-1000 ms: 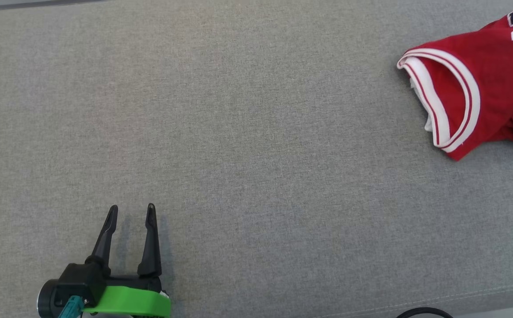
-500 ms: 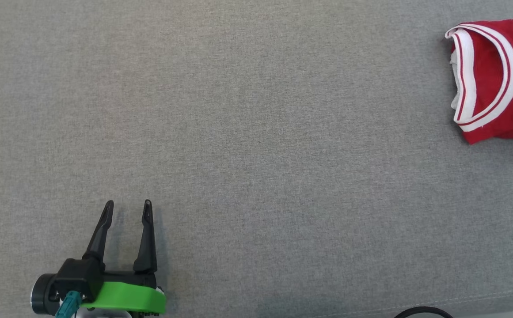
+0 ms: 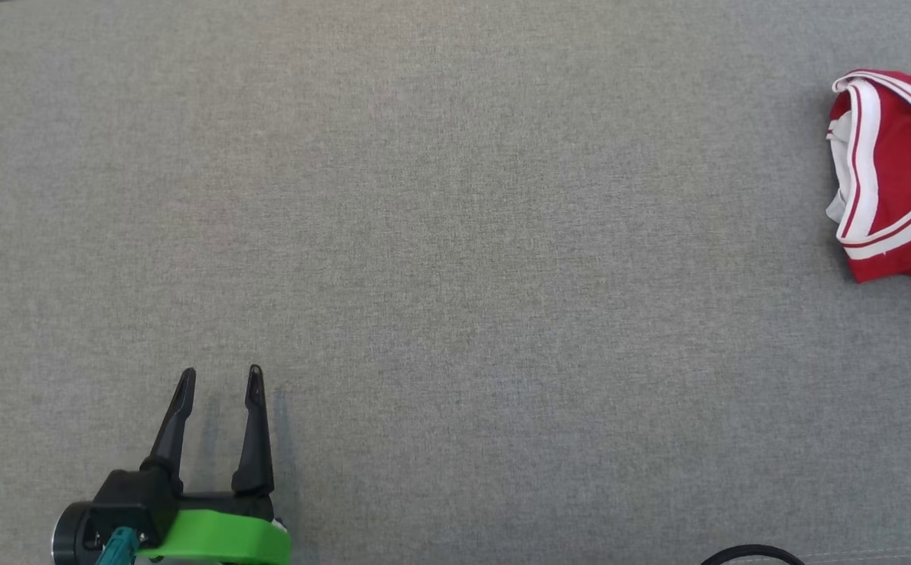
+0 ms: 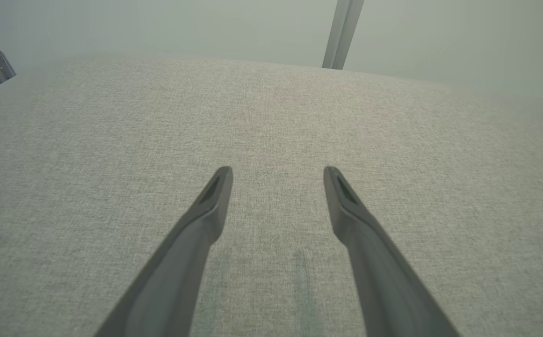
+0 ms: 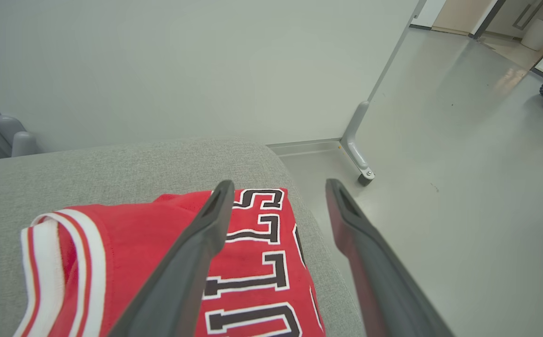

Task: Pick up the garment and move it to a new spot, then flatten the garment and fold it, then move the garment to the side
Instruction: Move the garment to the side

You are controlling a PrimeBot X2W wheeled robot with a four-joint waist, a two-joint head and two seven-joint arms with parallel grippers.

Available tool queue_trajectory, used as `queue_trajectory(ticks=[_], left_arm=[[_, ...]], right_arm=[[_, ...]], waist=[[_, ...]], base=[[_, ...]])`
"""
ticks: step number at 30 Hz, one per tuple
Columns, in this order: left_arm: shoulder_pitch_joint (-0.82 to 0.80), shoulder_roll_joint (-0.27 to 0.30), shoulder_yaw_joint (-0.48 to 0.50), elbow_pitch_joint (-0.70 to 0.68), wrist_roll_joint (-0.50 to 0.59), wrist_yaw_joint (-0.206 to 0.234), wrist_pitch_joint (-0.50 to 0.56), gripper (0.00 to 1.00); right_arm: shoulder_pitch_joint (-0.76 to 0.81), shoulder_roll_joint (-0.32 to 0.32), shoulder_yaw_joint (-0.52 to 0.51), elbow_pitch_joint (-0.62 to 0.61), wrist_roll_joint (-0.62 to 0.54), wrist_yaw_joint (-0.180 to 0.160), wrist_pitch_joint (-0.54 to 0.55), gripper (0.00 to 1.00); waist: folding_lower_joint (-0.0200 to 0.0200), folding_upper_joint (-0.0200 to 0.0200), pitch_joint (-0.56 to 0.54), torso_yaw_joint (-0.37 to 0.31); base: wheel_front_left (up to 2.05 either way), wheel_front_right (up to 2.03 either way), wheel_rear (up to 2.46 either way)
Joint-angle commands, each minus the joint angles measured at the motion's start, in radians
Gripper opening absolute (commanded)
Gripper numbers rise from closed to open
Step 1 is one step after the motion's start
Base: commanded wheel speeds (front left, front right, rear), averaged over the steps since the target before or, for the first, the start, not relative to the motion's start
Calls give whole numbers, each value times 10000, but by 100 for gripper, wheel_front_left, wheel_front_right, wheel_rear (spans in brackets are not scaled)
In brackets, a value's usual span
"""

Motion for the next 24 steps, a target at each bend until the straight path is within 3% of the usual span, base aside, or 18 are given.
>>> queue_trajectory(ticks=[1,6,11,16,19,24], left_arm=[[226,22,42,73,-95,70,-26,100],[613,22,165,87,-257,195,-26,100],[961,22,252,122,-363,280,-26,100],[1122,22,427,379,-374,402,-26,100],[1190,21,495,621,-473,510,-26,100],[1098,24,517,967,-507,520,-26,100]], right_arm=[[381,68,27,-130,-150,-15,-506,100],[1330,492,300,-1053,-344,-15,-1785,100],[3075,1068,204,-2772,-109,-15,-2232,100],[5319,2059,-452,-4662,-14,-15,-2296,100],[6984,3077,-850,-5942,-330,-15,-2298,100],[8147,4000,-1133,-6802,-1098,-15,-2299,100]], waist=[[0,1,-565,67],[0,1,-1433,-4],[0,1,-2188,-5],[0,1,-2694,115],[0,1,-2988,183],[0,1,-3150,239]], base=[[0,0,0],[0,0,0],[0,0,0],[0,0,0],[0,0,0],[0,0,0]])
